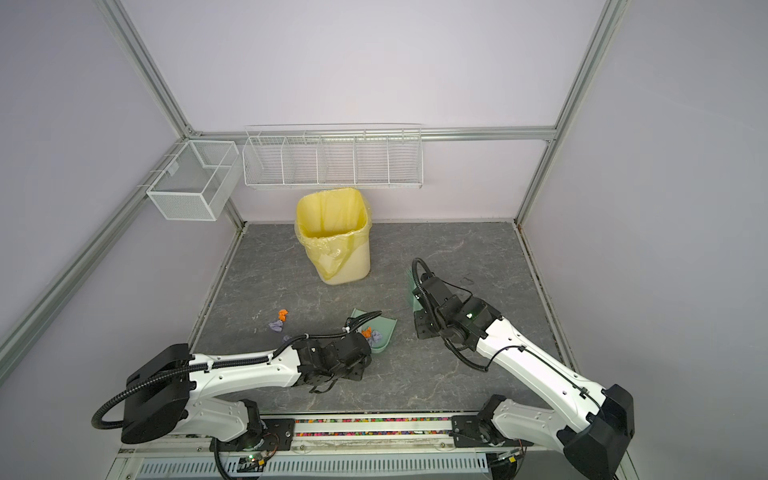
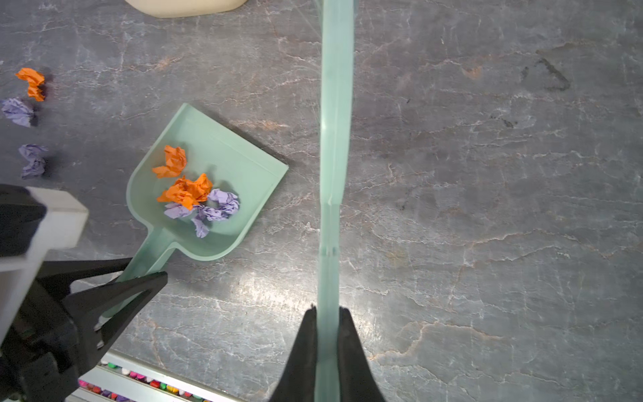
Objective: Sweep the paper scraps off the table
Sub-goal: 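Lift the brush away from the dustpan with the right gripper, then lift the loaded dustpan and carry it to the yellow bin with the left gripper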
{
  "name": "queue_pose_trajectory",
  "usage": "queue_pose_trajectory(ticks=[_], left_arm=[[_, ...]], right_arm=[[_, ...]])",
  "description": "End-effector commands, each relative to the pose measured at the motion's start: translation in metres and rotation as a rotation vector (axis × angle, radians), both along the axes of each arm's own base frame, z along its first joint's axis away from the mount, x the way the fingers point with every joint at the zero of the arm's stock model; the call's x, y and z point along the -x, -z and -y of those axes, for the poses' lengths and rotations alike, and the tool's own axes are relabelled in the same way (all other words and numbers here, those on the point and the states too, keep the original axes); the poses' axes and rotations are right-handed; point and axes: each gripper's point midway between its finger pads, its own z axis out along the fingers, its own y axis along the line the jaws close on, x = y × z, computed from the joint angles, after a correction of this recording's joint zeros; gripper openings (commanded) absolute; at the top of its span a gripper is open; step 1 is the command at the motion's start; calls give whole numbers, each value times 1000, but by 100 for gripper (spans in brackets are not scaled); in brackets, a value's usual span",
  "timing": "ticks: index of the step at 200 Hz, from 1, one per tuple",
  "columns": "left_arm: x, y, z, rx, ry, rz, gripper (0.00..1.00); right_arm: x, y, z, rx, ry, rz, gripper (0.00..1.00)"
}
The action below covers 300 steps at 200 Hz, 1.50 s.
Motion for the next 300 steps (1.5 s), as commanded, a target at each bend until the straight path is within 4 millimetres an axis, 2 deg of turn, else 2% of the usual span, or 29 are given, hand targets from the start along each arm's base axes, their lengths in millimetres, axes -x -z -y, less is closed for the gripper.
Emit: queue_pose_trajectory(ticks=[1,64,110,181,225,300], left_arm=[[-6,-24,8,37,3,49,0],[-7,-61,12,71,18,65,0],[-8,-85,17,109,31,78,0],[-10,-122,26,137,70,111,0],[-24,-137,25,156,43,100,0],[-45,-181,20,148,56,153,0]], right_arm=[[-1,3,7,-8,36,0,7],[-1,17,12,0,64,-14,7],[-5,9,12,-24,78,22,7],[-6,12,16,-18,92,37,7],[-6,14,15,-29,94,41,7],[-1,15,20,-38,98,50,7]])
